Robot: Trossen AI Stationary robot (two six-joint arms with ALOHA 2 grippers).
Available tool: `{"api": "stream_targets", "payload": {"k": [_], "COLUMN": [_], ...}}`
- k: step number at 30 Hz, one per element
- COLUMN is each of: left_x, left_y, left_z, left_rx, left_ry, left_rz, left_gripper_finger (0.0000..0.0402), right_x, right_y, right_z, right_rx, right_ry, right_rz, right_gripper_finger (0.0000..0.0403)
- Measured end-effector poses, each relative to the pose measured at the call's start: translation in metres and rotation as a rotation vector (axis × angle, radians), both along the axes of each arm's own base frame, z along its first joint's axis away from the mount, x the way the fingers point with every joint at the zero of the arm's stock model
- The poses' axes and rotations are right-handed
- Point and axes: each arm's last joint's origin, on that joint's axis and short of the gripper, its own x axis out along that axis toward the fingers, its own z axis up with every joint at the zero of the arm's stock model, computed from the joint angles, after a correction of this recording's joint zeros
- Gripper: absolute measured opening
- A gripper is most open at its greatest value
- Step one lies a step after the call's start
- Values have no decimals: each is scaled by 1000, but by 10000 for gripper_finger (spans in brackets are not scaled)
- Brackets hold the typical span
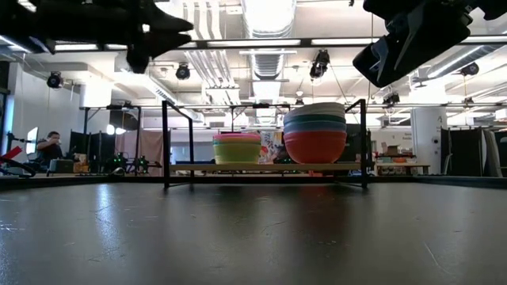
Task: Place and stack bowls onto a shelf
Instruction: Return to Home Position
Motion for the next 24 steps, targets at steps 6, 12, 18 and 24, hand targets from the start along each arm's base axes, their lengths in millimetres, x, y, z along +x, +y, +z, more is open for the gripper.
{"api": "stream_targets", "payload": {"k": [6, 12, 18, 24], "left_x": [-26, -48, -66, -80], "left_y": [1, 2, 2, 3], "left_z": [-8, -17, -32, -47], "left_rx": [27, 30, 32, 30], "left_ry": [-37, -92, -115, -150], "left_rz": [5, 7, 9, 9], "left_gripper_finger": [126, 126, 126, 126], "right_x": [0, 0, 0, 0], "right_y": [0, 0, 0, 0], "right_z": [0, 0, 0, 0], "right_rx": [1, 0, 1, 0], "right_ry": [0, 0, 0, 0], "right_rz": [-1, 0, -1, 0], "right_gripper_finger": [105, 105, 105, 105]}}
